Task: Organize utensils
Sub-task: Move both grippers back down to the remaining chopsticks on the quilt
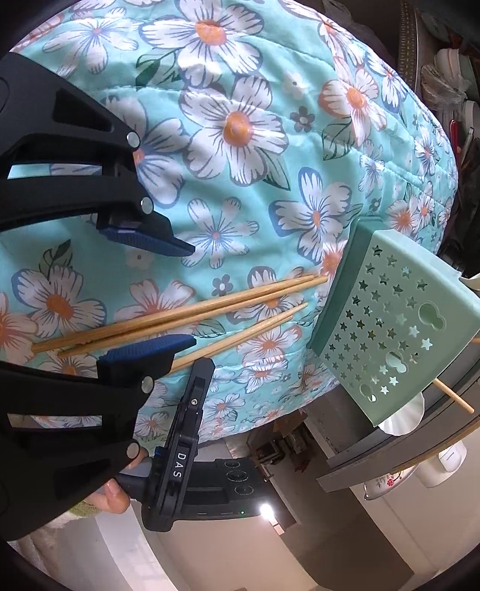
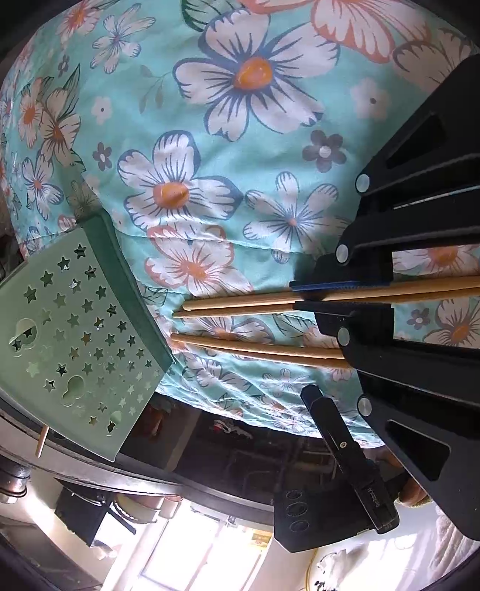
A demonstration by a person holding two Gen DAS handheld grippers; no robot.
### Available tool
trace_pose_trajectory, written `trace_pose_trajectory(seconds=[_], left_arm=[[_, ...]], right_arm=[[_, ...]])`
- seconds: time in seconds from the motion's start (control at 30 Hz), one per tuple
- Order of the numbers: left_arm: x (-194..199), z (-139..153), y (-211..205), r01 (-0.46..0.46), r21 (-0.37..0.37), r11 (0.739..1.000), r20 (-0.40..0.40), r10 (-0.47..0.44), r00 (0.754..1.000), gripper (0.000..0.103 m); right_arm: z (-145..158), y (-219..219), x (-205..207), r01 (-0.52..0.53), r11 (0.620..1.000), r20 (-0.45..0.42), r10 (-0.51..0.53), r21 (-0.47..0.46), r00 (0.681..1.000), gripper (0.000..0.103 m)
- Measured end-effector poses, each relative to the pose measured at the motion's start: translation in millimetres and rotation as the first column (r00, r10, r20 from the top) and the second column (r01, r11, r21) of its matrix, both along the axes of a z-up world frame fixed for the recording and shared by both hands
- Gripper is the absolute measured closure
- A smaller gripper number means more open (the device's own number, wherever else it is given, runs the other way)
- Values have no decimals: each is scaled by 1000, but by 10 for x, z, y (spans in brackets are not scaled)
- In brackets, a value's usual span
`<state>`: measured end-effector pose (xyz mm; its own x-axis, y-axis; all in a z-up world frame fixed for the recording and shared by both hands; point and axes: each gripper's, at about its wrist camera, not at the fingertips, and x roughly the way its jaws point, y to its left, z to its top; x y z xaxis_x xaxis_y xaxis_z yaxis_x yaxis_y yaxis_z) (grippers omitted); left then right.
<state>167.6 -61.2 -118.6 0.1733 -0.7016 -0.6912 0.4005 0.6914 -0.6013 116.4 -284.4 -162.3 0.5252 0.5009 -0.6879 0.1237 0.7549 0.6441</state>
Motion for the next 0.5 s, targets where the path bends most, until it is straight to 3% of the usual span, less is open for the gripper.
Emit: trace_pose_trajectory(seconds=[0.23,0.37,0.5], left_arm=[[-25,-69,-65,20,-42,999,-61,-23,998,74],[-51,-91,-111,33,-30,999,-66,-35,997,75],[-72,-83,-194,56,3,998,-46,-56,997,76]], right_arm=[[18,-86,-101,23,1000,23,-23,-14,999,100],[10,-189,-185,55,997,15,-54,-52,998,100],[-30,-315,-287,78,996,1,-78,-33,997,100]])
